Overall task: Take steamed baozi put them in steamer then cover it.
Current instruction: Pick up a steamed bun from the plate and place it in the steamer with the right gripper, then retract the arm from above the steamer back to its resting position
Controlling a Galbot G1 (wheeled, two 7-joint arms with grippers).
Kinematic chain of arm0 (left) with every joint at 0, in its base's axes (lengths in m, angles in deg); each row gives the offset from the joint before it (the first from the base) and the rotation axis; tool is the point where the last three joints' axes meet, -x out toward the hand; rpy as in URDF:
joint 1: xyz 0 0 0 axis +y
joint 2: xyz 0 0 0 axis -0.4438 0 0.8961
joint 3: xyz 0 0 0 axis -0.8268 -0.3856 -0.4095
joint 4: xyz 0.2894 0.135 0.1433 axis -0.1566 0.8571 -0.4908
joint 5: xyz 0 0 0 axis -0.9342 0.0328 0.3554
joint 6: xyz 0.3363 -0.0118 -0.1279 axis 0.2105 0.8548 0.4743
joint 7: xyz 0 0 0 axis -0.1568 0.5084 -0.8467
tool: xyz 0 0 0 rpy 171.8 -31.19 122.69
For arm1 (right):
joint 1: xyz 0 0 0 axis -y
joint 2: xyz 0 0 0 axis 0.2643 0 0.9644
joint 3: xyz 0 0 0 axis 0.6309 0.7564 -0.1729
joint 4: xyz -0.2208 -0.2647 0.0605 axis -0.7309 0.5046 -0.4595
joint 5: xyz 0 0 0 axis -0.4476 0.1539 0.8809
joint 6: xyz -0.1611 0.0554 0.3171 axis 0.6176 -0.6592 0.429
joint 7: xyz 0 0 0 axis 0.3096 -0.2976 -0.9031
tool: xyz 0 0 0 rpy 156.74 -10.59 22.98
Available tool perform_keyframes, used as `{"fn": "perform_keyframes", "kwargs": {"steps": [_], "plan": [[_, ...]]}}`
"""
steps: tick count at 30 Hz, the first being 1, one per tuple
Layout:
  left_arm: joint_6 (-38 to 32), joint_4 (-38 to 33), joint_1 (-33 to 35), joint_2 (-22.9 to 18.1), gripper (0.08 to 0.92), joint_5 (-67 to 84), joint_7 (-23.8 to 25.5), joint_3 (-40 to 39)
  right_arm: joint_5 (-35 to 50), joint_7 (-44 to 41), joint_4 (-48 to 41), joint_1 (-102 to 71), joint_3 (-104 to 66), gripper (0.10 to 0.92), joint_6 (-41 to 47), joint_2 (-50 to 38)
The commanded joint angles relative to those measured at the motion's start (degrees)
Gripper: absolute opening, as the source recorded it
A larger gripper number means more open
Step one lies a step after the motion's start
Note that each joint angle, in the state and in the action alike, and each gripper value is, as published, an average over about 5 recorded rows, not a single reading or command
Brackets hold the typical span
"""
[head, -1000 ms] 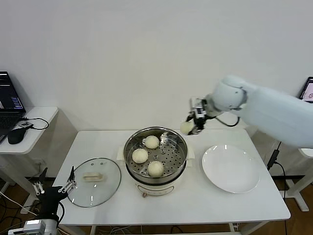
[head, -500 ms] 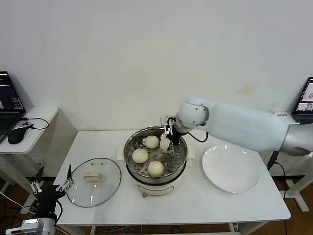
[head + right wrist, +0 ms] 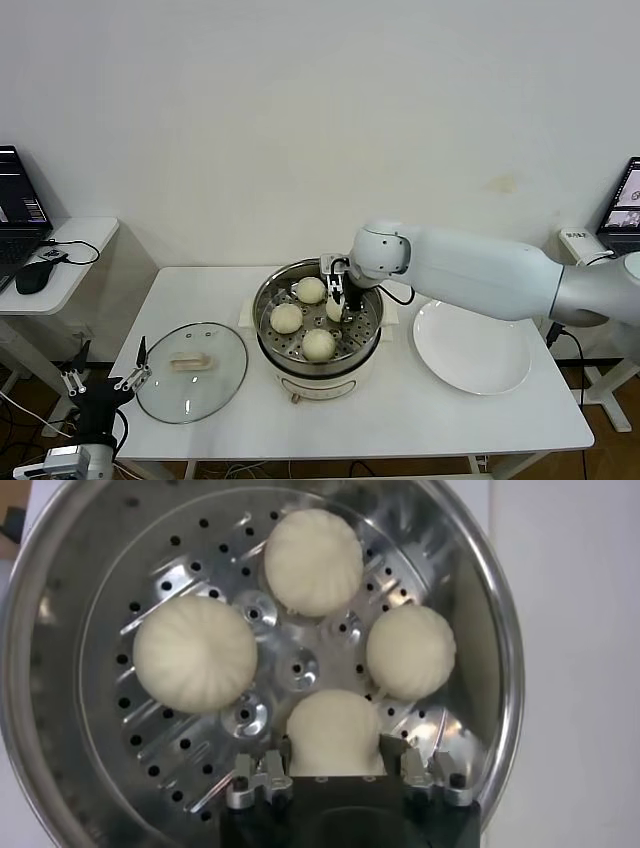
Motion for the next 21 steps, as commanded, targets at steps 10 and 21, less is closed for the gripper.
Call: {"fn": "perform_keyframes", "kwargs": {"steps": [10,21], "plan": [[0.3,0.2,-0.2,0.3,0.823,0.0,-0.2,-0.2,3.2,2.5,7.9,1.1,-8.8,0.813,-0.5,-9.1],[0.9,1.6,-0.7,1.0,0.823,0.0,-0.7,-1.1,12.1,36.2,21.5,-28.5,-33.1,0.823,-16.6,-27.2]]}}
